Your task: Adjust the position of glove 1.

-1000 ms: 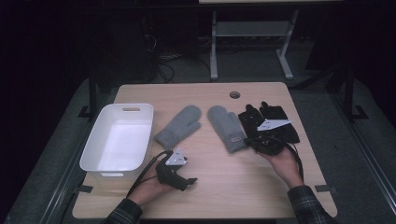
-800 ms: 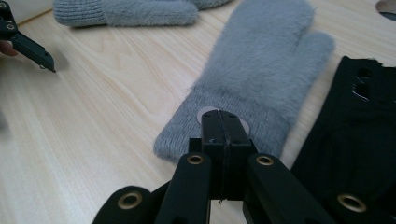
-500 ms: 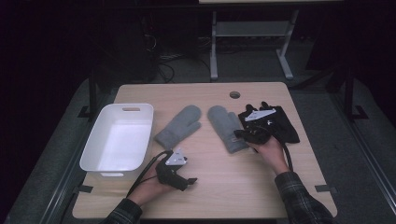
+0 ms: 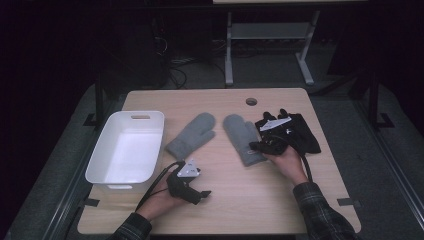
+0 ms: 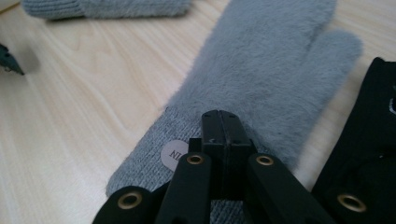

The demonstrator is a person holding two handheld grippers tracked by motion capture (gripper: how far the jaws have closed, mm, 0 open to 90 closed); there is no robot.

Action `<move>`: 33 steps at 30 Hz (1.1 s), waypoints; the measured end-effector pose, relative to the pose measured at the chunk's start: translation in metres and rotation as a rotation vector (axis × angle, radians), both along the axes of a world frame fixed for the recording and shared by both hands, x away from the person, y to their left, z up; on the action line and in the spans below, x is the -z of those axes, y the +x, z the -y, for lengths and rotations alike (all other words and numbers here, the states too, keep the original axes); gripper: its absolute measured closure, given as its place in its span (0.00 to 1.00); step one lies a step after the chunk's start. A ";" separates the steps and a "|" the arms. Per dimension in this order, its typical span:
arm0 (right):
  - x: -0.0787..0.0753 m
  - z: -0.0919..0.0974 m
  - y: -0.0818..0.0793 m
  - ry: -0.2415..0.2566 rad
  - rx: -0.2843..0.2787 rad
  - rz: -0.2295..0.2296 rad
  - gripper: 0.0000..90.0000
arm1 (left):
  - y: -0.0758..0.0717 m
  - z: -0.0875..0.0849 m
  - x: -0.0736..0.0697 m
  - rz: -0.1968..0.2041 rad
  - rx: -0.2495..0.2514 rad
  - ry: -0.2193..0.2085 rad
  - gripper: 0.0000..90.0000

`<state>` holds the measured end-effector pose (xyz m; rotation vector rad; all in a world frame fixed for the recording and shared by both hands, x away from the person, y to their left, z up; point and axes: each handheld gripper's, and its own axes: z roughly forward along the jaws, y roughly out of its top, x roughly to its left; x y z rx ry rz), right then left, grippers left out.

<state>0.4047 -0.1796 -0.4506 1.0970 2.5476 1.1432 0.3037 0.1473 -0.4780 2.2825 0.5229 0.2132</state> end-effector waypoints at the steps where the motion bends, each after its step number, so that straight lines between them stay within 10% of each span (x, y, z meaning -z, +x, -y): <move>1: 0.000 0.000 -0.001 -0.004 -0.004 0.001 1.00 | 0.000 0.000 0.000 0.000 0.000 0.000 0.14; 33: -0.004 -0.025 -0.078 -0.018 -0.210 -0.046 1.00 | 0.000 0.000 0.000 0.004 0.002 0.003 0.13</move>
